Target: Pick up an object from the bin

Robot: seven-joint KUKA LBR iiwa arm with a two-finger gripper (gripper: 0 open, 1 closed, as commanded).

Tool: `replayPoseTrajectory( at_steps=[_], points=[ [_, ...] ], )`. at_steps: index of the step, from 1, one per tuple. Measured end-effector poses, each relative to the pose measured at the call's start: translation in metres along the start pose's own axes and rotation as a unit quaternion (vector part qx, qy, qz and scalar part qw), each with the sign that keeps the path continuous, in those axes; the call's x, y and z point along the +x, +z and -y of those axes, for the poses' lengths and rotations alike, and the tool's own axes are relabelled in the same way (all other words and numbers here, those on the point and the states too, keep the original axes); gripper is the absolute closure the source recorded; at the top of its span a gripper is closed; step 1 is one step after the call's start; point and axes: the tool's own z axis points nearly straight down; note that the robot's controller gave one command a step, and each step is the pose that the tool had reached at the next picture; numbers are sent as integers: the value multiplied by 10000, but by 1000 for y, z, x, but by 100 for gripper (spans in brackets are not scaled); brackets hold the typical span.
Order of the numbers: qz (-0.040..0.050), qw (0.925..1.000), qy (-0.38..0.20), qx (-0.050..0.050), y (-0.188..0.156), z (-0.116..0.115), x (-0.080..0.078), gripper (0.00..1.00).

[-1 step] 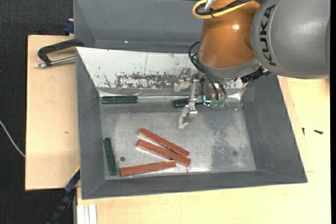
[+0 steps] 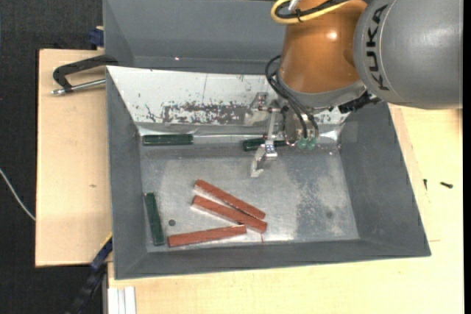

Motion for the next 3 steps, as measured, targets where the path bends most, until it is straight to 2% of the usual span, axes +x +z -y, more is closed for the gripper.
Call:
replayPoseTrajectory(
  at_steps=[1,2,3],
  points=[
    [16,9991,420,-2,61,-23,27,0],
    [-4,9983,587,3,89,-33,37,0],
    [-14,9910,1336,3,67,-44,54,0]
  ],
)
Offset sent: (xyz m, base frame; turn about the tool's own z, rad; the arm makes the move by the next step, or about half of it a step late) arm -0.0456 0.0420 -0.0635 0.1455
